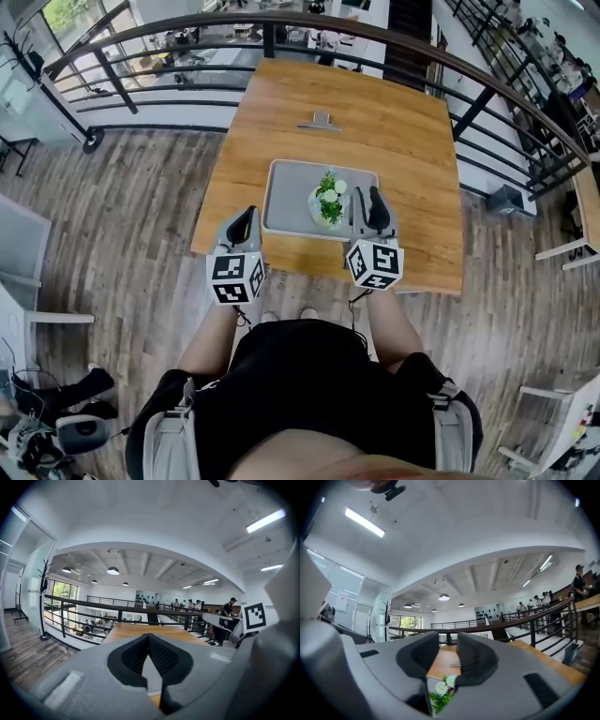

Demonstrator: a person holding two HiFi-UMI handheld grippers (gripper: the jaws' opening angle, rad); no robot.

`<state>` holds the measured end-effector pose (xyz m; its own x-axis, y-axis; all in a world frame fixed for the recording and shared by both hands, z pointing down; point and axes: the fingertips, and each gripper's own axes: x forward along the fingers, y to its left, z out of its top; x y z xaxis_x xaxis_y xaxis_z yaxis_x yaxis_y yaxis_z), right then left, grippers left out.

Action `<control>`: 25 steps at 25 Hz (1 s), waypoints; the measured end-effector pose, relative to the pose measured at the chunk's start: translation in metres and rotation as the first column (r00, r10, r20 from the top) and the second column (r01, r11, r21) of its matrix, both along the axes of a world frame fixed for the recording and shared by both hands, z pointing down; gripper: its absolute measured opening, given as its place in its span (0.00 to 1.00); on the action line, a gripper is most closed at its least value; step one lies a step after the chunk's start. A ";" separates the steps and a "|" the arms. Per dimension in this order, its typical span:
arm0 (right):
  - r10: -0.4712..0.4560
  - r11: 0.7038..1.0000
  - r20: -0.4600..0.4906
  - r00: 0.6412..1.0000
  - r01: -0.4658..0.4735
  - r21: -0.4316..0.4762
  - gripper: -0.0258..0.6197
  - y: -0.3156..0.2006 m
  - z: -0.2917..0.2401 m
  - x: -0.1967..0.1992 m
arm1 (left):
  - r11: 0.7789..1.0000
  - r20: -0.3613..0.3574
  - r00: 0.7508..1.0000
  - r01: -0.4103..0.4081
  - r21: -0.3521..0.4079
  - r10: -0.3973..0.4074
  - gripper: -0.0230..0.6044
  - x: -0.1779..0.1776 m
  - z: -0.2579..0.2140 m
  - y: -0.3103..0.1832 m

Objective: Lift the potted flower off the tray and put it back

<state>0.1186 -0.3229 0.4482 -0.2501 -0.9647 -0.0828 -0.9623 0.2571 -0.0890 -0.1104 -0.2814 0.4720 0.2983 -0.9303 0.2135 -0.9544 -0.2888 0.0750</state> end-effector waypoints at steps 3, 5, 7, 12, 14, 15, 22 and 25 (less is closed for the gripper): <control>0.013 1.000 0.012 1.000 -0.013 0.018 0.04 0.012 -0.028 0.001 | 0.999 -0.001 0.999 -0.036 0.016 0.036 0.06 0.015 -0.007 0.001; 0.012 1.000 -0.012 1.000 -0.012 0.029 0.04 0.020 -0.040 0.000 | 0.998 0.003 0.998 -0.057 0.029 0.057 0.06 0.023 -0.011 0.003; 0.022 0.999 -0.048 0.999 -0.020 0.046 0.03 0.030 -0.047 -0.001 | 0.997 0.010 0.997 -0.072 0.041 0.072 0.06 0.028 -0.015 0.004; 0.017 0.999 -0.058 0.998 -0.015 0.044 0.03 0.044 -0.046 -0.002 | 0.995 0.013 0.996 -0.084 0.063 0.083 0.06 0.033 -0.025 0.006; 0.019 0.999 -0.048 0.999 -0.017 0.029 0.03 0.043 -0.041 0.001 | 0.994 0.015 0.996 -0.085 0.065 0.084 0.06 0.035 -0.026 0.007; 0.021 1.000 -0.046 0.999 -0.020 0.023 0.03 0.043 -0.039 0.002 | 0.994 0.016 0.996 -0.086 0.064 0.085 0.06 0.035 -0.026 0.008; 0.003 1.000 -0.028 1.000 -0.003 0.017 0.03 0.043 -0.040 0.001 | 0.994 0.017 0.996 -0.083 0.067 0.082 0.06 0.033 -0.027 0.014; -0.009 1.000 -0.026 1.000 0.010 0.019 0.03 0.044 -0.041 -0.003 | 0.995 0.018 0.997 -0.074 0.067 0.073 0.06 0.030 -0.027 0.016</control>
<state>0.1156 -0.2788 0.4072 -0.2613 -0.9606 -0.0949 -0.9617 0.2675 -0.0593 -0.0804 -0.2654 0.4448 0.3636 -0.9184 0.1562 -0.9313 -0.3622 0.0385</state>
